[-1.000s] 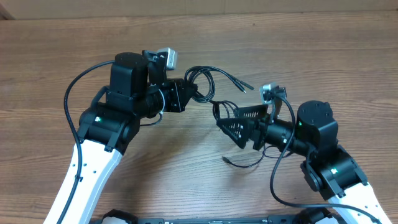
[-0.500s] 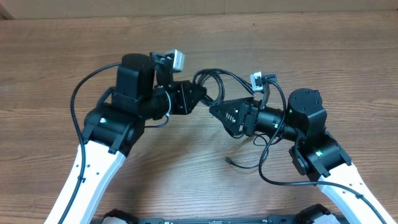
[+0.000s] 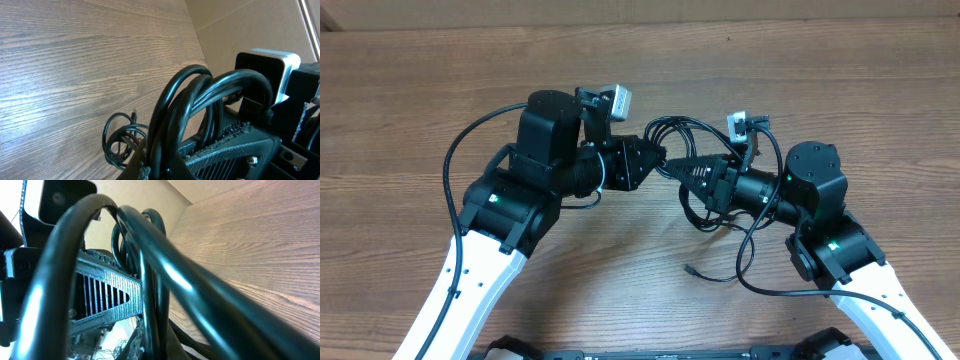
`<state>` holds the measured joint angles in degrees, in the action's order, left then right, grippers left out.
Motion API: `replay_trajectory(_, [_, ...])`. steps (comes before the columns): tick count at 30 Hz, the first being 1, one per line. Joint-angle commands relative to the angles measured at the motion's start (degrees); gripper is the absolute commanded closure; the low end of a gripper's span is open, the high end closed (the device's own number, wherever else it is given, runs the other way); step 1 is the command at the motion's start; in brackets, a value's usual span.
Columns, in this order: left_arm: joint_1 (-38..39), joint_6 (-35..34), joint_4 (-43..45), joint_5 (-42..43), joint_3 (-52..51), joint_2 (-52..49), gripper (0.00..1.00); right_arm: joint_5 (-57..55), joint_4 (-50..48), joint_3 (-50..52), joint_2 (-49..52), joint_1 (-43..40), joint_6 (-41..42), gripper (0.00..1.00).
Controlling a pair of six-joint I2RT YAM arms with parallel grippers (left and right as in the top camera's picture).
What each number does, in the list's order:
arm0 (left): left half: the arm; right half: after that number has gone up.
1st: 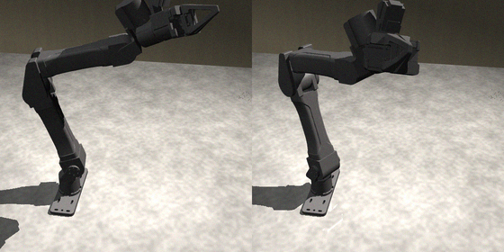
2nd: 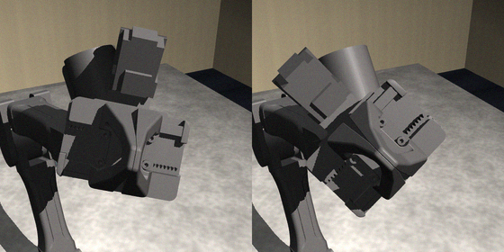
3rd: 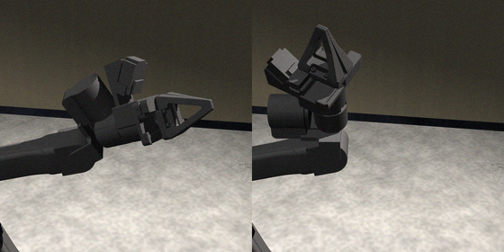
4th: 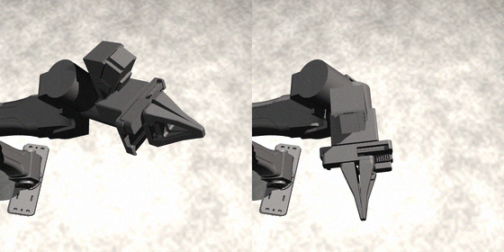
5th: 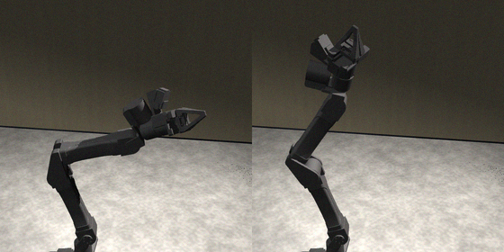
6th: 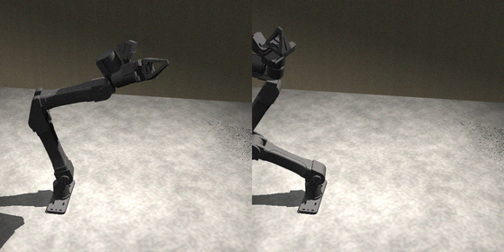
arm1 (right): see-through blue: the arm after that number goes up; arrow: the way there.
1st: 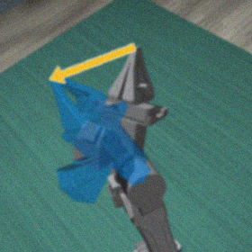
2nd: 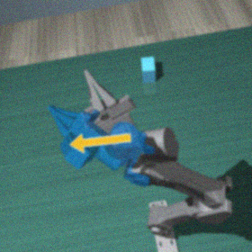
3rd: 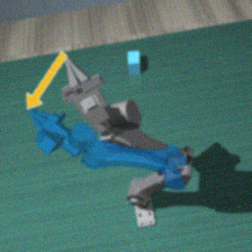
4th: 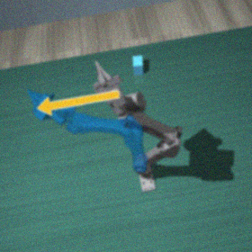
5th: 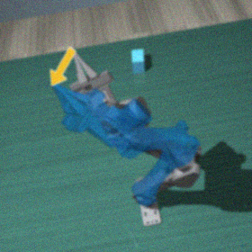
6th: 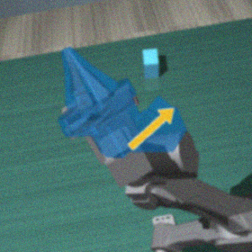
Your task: Untangle cables
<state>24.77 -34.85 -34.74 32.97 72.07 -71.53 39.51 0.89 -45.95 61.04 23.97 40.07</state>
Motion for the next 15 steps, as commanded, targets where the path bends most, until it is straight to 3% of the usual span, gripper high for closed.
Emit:
replay_trajectory(1, [0.66,-1.16,0.55,1.38,1.6,1.05,0.96,1.51,-0.66,-1.31,-0.2,0.39,-0.46,0.96])
replay_trajectory(3, [0.63,-0.52,0.59,1.18,1.6,1.03,0.9,1.51,-0.63,-1.31,-0.2,0.39,-0.46,0.97])
replay_trajectory(4, [0.63,0.37,0.68,1.18,1.6,1.05,0.75,1.51,-0.63,-1.31,-0.2,0.39,-0.48,0.96])
replay_trajectory(5, [0.63,1.33,0.76,1.18,1.6,1.05,0.39,1.51,-0.63,-1.31,-0.2,0.39,-0.57,0.96])
replay_trajectory(7, [0.59,2.89,0.79,1.18,1.6,1.05,0.19,1.53,-0.63,-1.31,-0.2,0.39,-1.05,0.96])
replay_trajectory(8, [-0.17,3.19,0.79,1.53,1.6,1.11,0.03,1.53,-0.63,-1.31,-0.2,0.39,-1.09,0.96])
replay_trajectory(15, [-7.74,3.17,1.64,10.62,1.6,1.66,0.0,1.53,-0.15,-1.31,-0.2,0.35,-2.64,0.96])
